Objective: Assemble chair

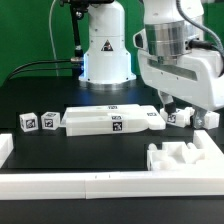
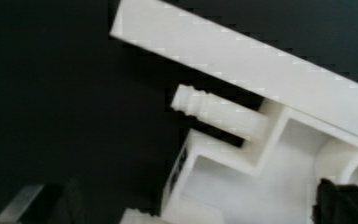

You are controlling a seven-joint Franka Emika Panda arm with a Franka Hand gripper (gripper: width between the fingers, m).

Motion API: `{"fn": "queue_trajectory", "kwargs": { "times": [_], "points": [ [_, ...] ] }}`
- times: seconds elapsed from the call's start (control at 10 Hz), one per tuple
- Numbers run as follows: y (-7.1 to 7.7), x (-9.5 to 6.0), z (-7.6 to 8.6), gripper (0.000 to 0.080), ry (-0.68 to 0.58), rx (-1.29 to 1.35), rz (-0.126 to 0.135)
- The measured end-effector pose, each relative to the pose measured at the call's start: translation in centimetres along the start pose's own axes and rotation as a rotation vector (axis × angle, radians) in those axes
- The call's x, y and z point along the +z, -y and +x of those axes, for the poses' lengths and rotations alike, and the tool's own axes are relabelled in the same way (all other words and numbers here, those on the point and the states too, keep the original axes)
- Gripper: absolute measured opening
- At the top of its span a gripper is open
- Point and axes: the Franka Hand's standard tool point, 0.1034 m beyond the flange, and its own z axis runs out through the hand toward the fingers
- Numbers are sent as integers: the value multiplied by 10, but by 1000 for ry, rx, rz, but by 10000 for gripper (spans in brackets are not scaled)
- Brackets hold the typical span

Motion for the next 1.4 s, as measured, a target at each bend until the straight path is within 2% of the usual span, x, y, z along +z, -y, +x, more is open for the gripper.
{"fn": "queue_trajectory", "kwargs": {
  "times": [0.1,0.2,0.3,0.4,0.6,0.7,1.0,1.1,1.2,1.3,1.4],
  "points": [
    [0,0,0,649,-1,-51,-1],
    [0,0,-4,649,-6,-154,-20],
    [8,-2,-18,649,-23,-300,-61],
    [16,-3,-29,649,-23,-444,-58],
    [20,-9,-48,649,-24,-706,-79],
    [20,-9,-45,649,-35,-761,-71],
    [18,-8,-44,649,-23,-838,-81],
    [16,-7,-46,649,-8,-848,-100],
    [17,-5,-59,649,-15,-931,-139],
    [11,-3,-74,649,34,-998,-188],
    [8,-6,-73,649,86,-1004,-212]
  ]
}}
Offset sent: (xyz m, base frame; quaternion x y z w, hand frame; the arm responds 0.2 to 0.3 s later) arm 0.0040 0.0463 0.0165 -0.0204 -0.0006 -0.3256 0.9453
